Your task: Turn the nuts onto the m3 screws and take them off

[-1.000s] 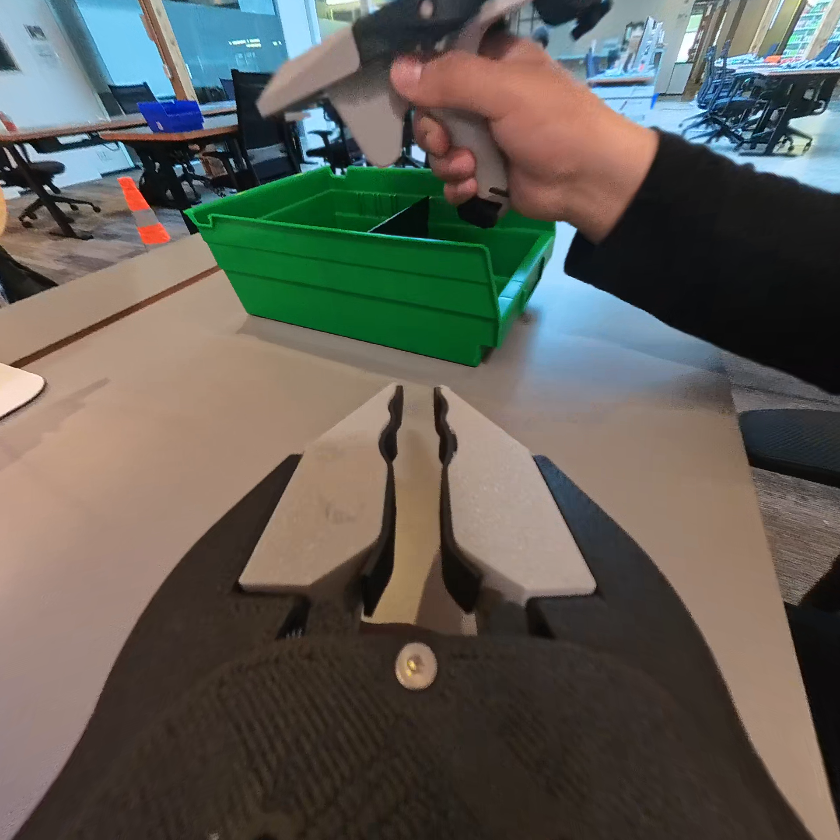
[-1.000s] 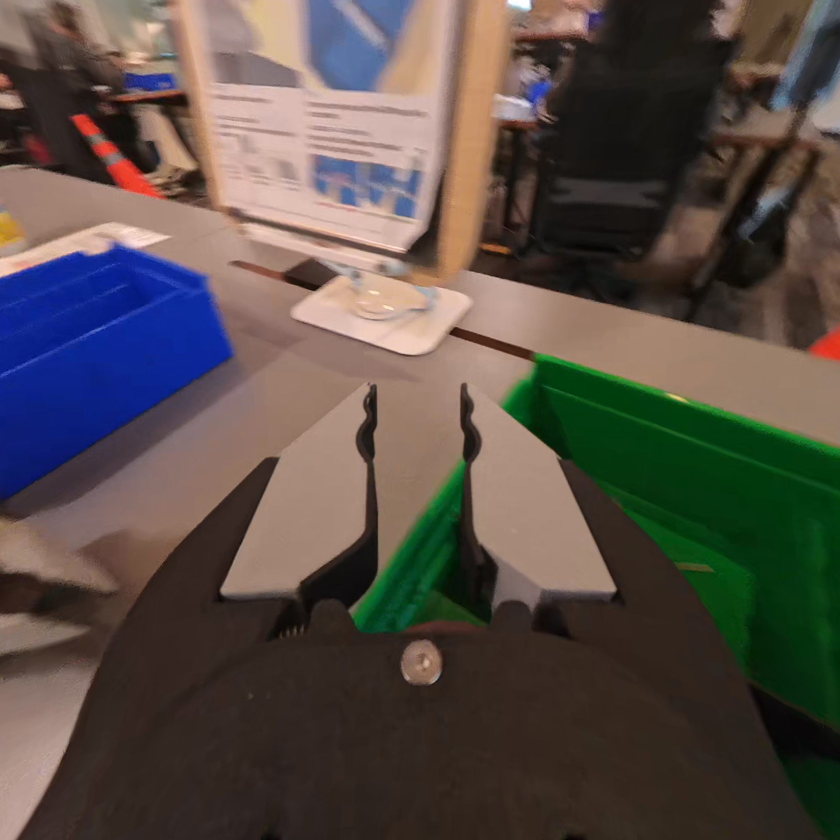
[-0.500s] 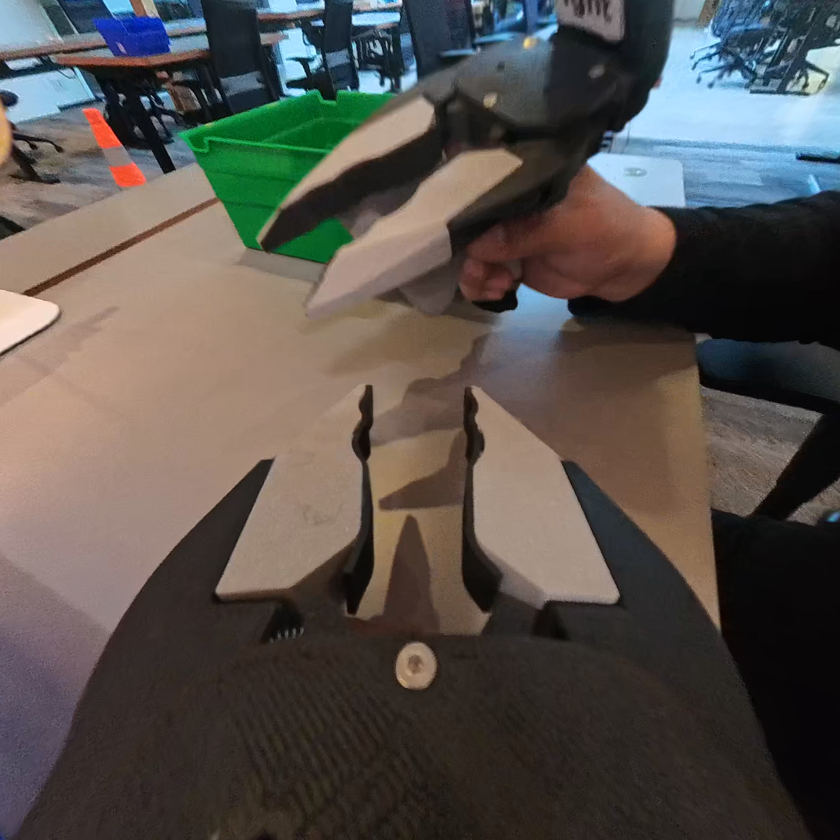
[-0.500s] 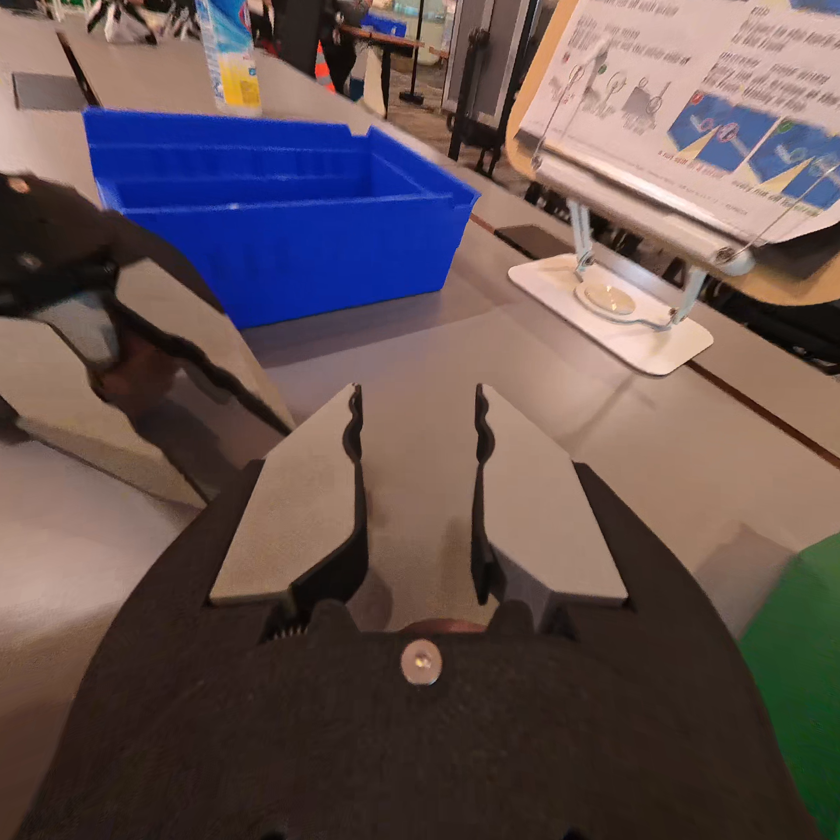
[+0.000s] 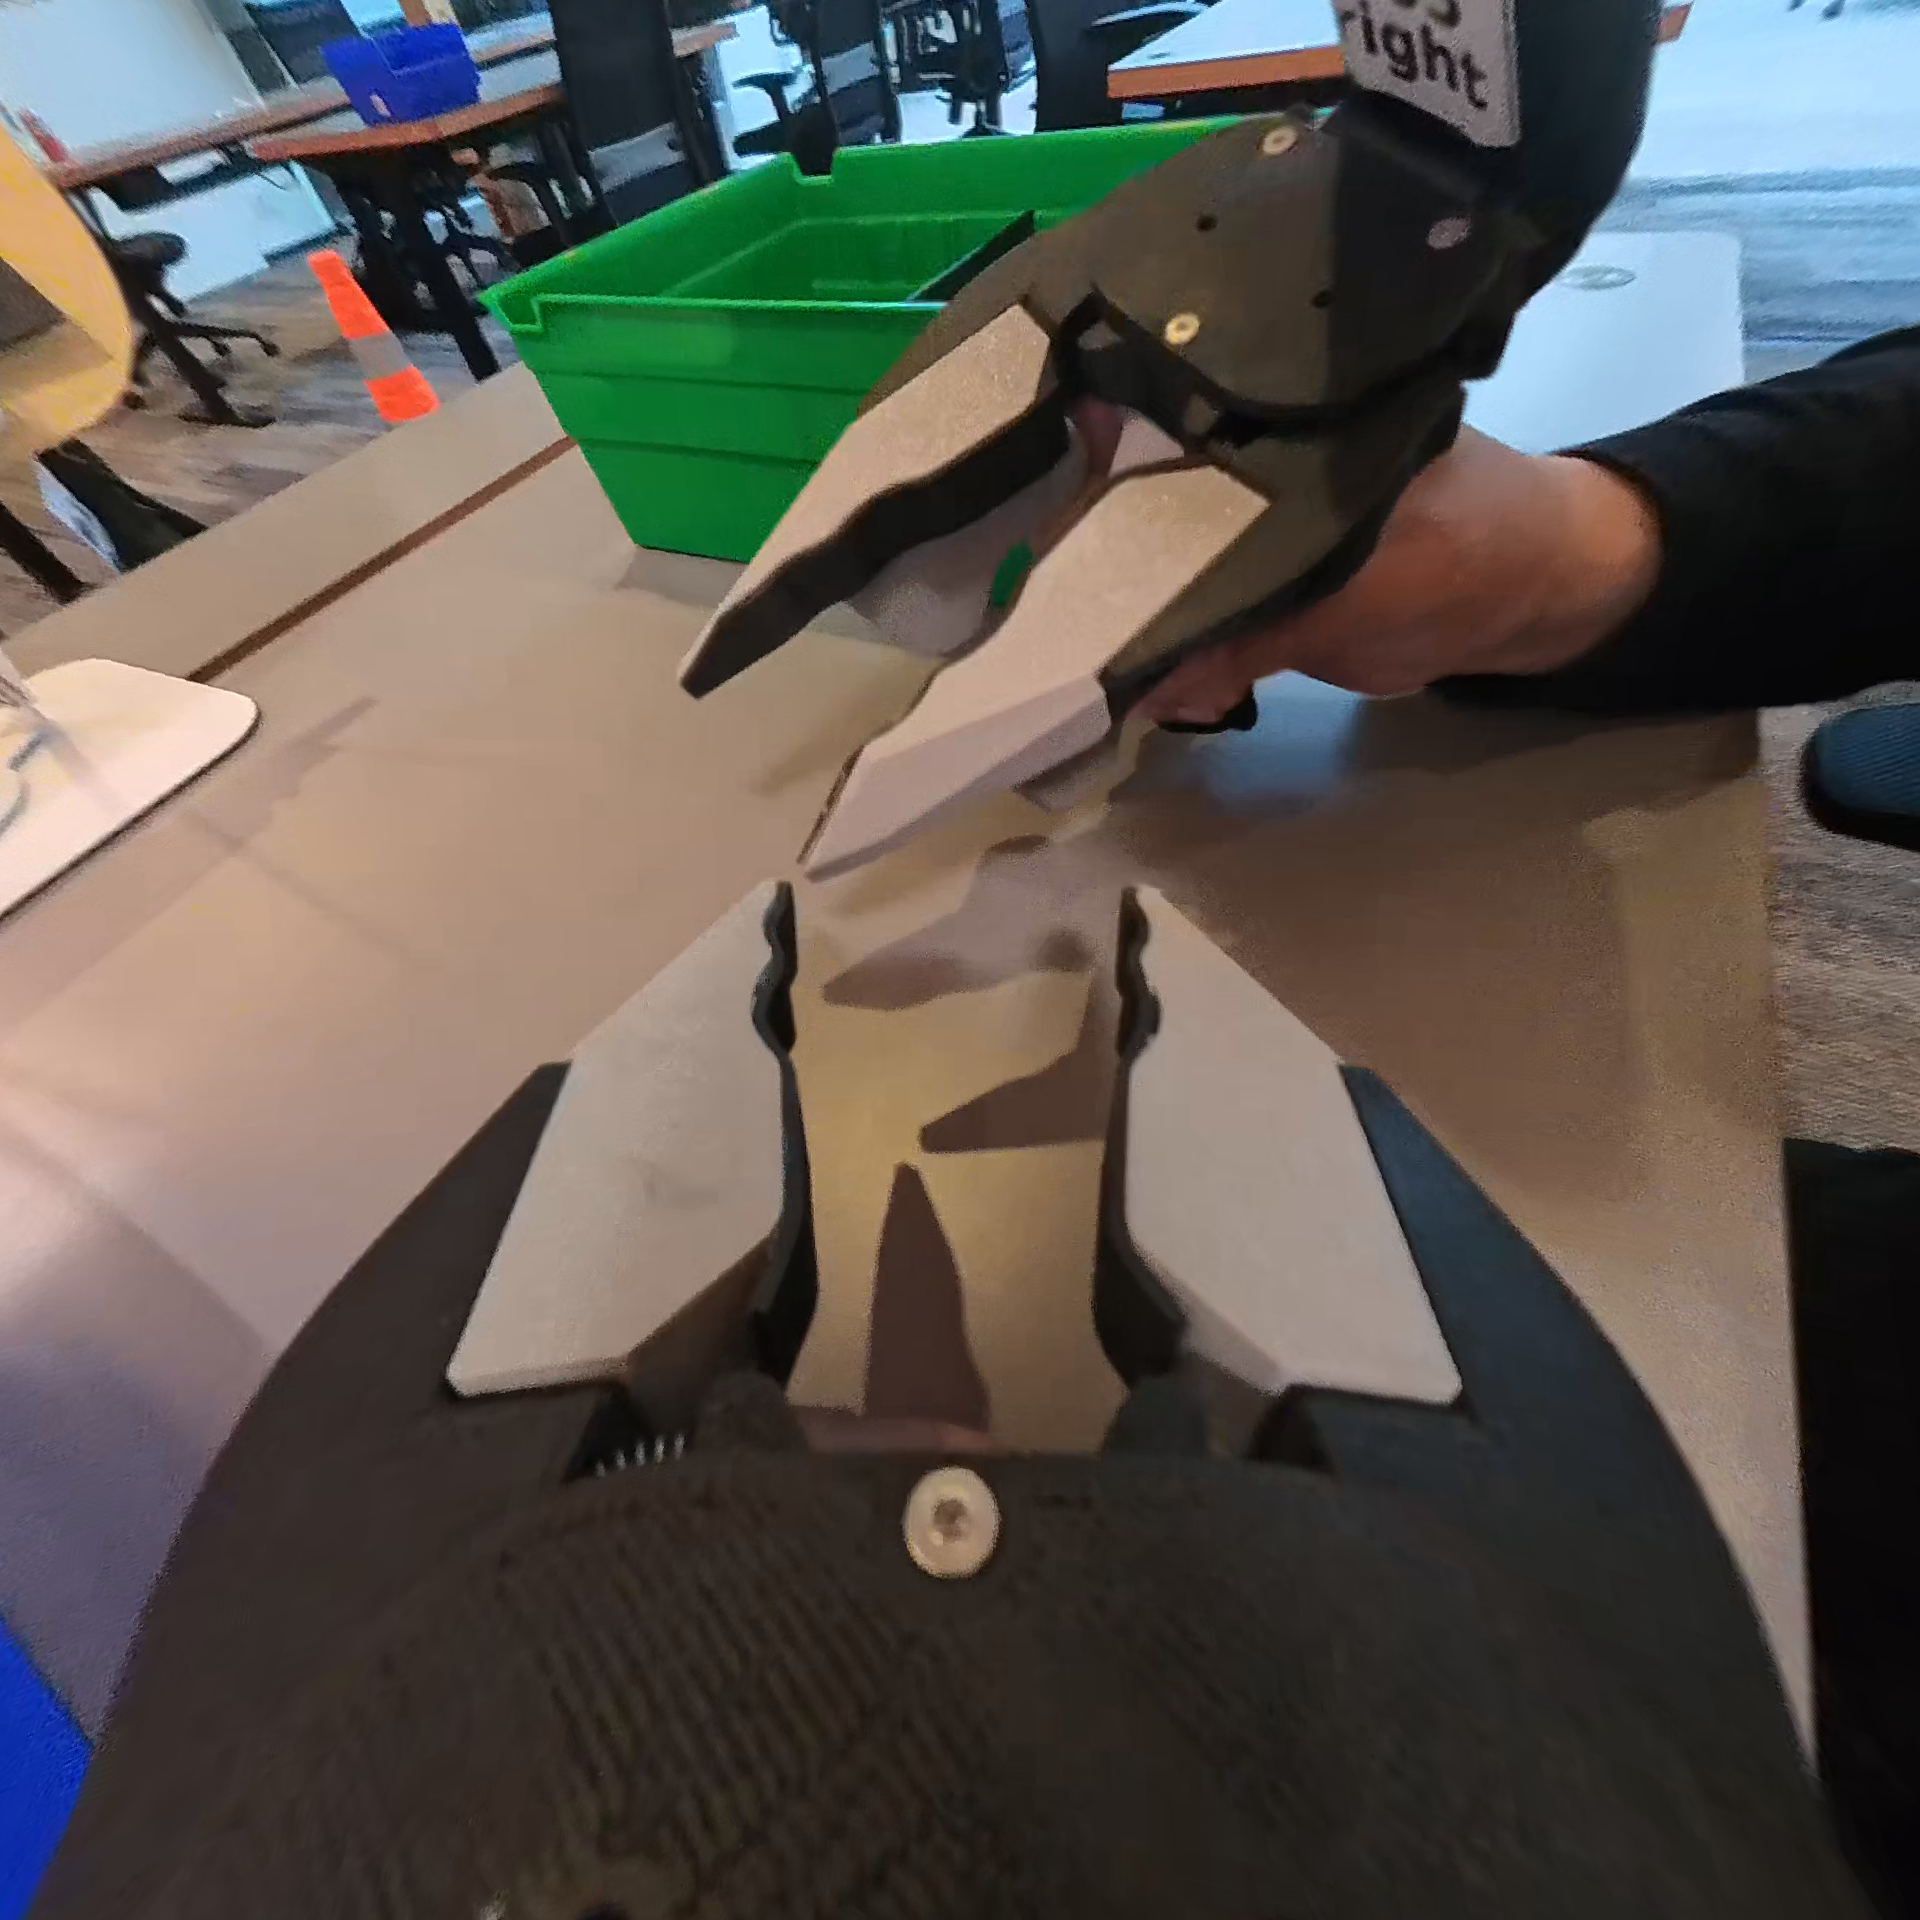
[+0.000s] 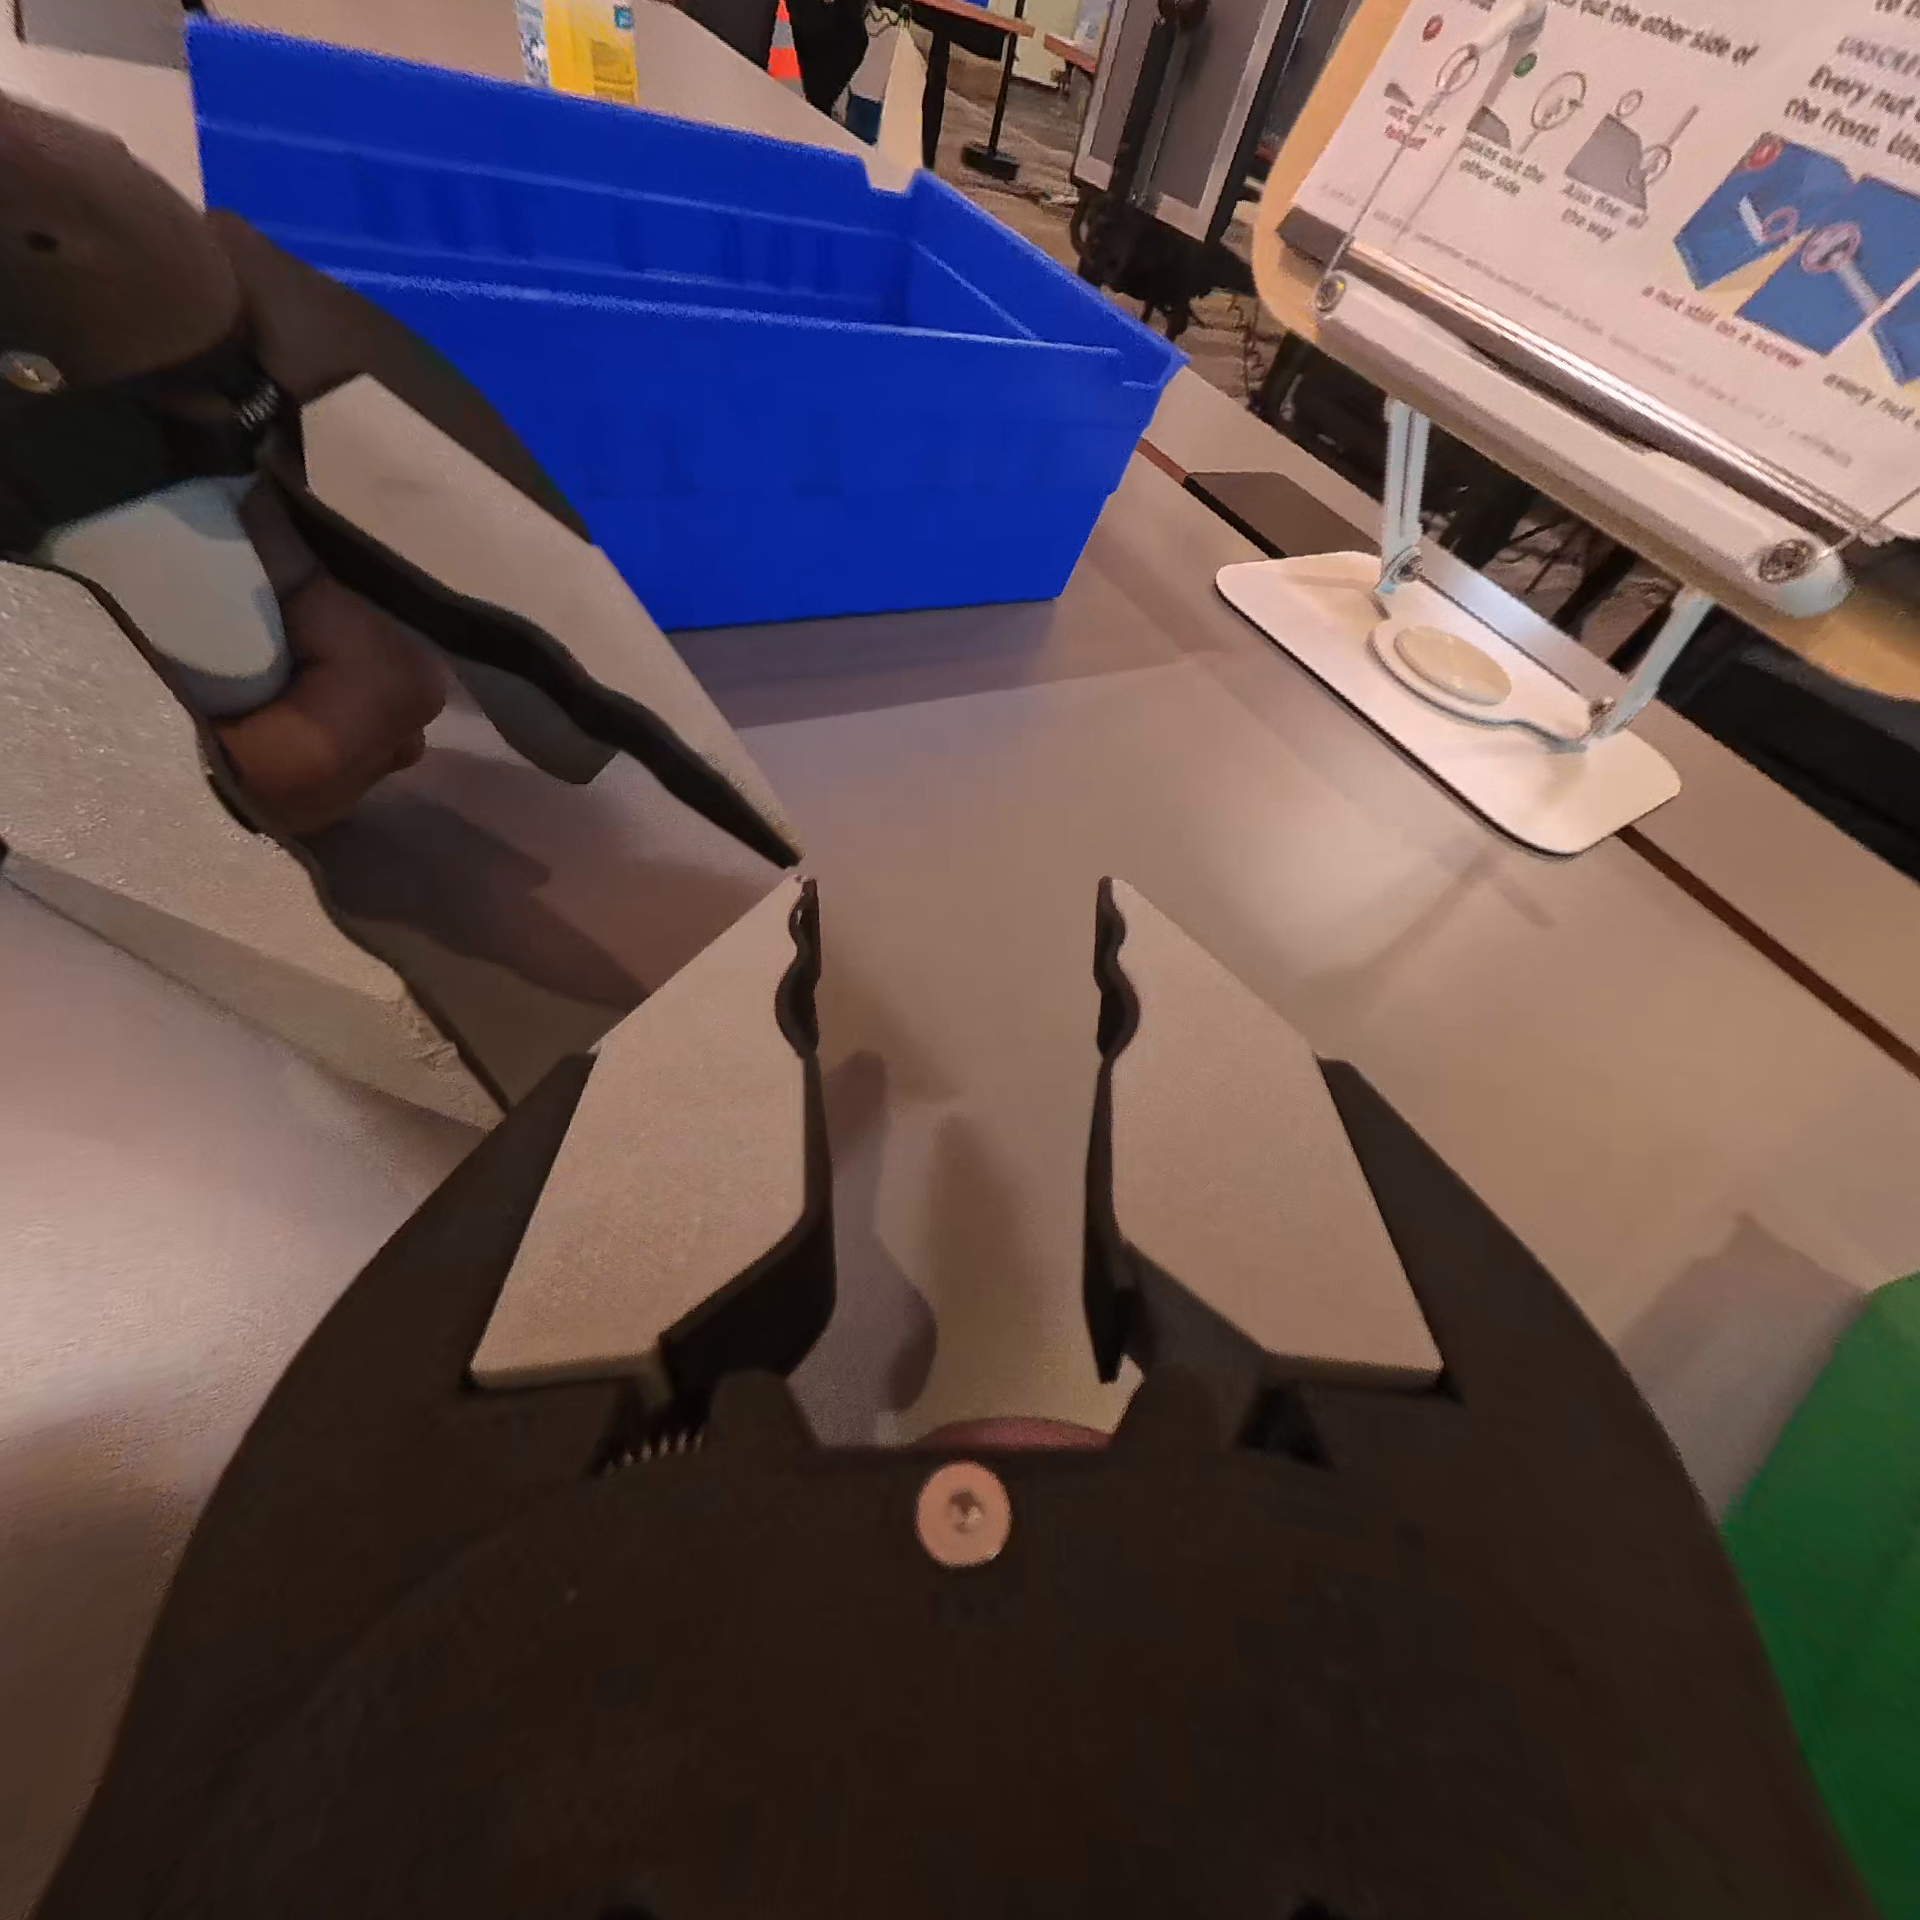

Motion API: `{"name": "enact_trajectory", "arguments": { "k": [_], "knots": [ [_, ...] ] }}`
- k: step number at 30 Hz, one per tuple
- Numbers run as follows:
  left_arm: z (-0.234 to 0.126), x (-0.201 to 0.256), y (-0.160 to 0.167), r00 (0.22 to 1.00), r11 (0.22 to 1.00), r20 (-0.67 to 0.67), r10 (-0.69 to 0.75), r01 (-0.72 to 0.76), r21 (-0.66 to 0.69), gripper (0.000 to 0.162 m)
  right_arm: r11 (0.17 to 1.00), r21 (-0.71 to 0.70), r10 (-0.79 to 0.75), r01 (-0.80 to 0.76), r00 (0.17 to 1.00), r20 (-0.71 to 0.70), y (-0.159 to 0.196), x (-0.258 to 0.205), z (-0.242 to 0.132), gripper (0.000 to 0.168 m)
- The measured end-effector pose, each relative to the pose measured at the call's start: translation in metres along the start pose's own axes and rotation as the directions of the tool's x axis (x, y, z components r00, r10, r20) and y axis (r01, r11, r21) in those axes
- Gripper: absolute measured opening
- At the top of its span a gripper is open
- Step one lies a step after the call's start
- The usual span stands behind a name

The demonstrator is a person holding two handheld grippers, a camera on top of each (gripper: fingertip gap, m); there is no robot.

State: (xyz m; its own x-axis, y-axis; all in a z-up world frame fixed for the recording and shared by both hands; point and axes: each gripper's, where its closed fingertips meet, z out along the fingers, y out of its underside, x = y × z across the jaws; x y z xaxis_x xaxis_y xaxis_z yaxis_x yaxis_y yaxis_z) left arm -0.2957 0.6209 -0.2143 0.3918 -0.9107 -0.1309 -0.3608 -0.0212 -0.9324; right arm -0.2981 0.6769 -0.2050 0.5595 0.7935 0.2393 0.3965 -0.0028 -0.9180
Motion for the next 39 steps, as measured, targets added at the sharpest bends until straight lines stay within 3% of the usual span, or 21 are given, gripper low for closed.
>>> {"name": "enact_trajectory", "arguments": {
  "k": [5, 8, 10, 14, 19, 22, 25, 27, 30, 31, 32, 33, 35, 37, 38, 39],
  "knots": [
    [0.002, 0.000, -0.003, 0.995, 0.996, 0.064, 0.083, -0.083, 0.009, 0.063, 0.991, 0.023, -0.130, 0.133, 0.987, -0.093, -0.008, -0.003, -0.001, 0.048],
    [-0.013, -0.014, -0.009, 0.984, 0.998, 0.172, -0.052, 0.045, 0.040, 0.065, 0.980, 0.113, -0.129, 0.165, 0.953, -0.274, -0.032, 0.014, -0.032, 0.031],
    [-0.034, -0.006, -0.015, 0.977, 0.988, 0.146, -0.153, 0.146, 0.059, 0.067, 0.984, 0.151, -0.043, 0.093, 0.950, -0.309, -0.038, 0.015, -0.060, 0.036],
    [-0.108, -0.018, -0.004, 0.932, 0.994, 0.344, -0.111, 0.107, 0.032, 0.073, 0.999, 0.002, 0.043, -0.046, 0.920, -0.389, 0.004, 0.020, -0.113, 0.061],
    [-0.184, -0.032, 0.038, 0.873, 0.975, 0.455, -0.176, 0.219, -0.041, 0.076, 0.979, -0.098, 0.113, -0.177, 0.882, -0.457, 0.054, 0.026, -0.168, 0.070],
    [-0.195, -0.053, 0.059, 0.838, 0.959, 0.514, -0.185, 0.267, -0.091, 0.078, 0.965, -0.097, 0.172, -0.242, 0.869, -0.464, 0.065, 0.033, -0.168, 0.076],
    [-0.180, -0.076, 0.057, 0.808, 0.953, 0.546, -0.221, 0.297, -0.054, 0.078, 0.958, -0.120, 0.165, -0.261, 0.842, -0.515, 0.072, 0.051, -0.156, 0.078],
    [-0.159, -0.078, 0.053, 0.821, 0.949, 0.518, -0.239, 0.310, -0.054, 0.073, 0.958, -0.133, 0.146, -0.254, 0.831, -0.536, 0.075, 0.061, -0.146, 0.076],
    [-0.134, -0.088, 0.063, 0.827, 0.940, 0.540, -0.159, 0.294, -0.173, 0.070, 0.933, -0.196, 0.144, -0.300, 0.816, -0.560, 0.093, 0.075, -0.132, 0.066],
    [-0.130, -0.095, 0.066, 0.817, 0.938, 0.564, -0.120, 0.279, -0.206, 0.067, 0.929, -0.214, 0.140, -0.303, 0.821, -0.554, 0.096, 0.076, -0.129, 0.055],
    [-0.127, -0.102, 0.067, 0.810, 0.939, 0.578, -0.093, 0.265, -0.221, 0.054, 0.931, -0.231, 0.127, -0.284, 0.843, -0.523, 0.095, 0.075, -0.124, 0.025],
    [-0.124, -0.106, 0.065, 0.817, 0.944, 0.572, -0.069, 0.239, -0.226, 0.031, 0.929, -0.244, 0.124, -0.279, 0.855, -0.504, 0.096, 0.074, -0.122, 0.018],
    [-0.127, -0.118, 0.067, 0.801, 0.935, 0.597, -0.054, 0.250, -0.251, 0.024, 0.926, -0.264, 0.111, -0.271, 0.861, -0.496, 0.096, 0.075, -0.122, 0.018],
    [-0.150, -0.138, 0.064, 0.744, 0.946, 0.668, -0.015, 0.226, -0.231, 0.004, 0.925, -0.283, 0.083, -0.255, 0.860, -0.503, 0.097, 0.073, -0.125, 0.016],
    [-0.159, -0.140, 0.064, 0.763, 0.952, 0.646, -0.016, 0.209, -0.224, 0.005, 0.924, -0.293, 0.073, -0.246, 0.865, -0.496, 0.096, 0.069, -0.126, 0.016],
    [-0.164, -0.138, 0.061, 0.786, 0.955, 0.606, -0.123, 0.260, -0.143, 0.004, 0.925, -0.298, 0.069, -0.235, 0.876, -0.477, 0.094, 0.062, -0.125, 0.016]
  ]
}}
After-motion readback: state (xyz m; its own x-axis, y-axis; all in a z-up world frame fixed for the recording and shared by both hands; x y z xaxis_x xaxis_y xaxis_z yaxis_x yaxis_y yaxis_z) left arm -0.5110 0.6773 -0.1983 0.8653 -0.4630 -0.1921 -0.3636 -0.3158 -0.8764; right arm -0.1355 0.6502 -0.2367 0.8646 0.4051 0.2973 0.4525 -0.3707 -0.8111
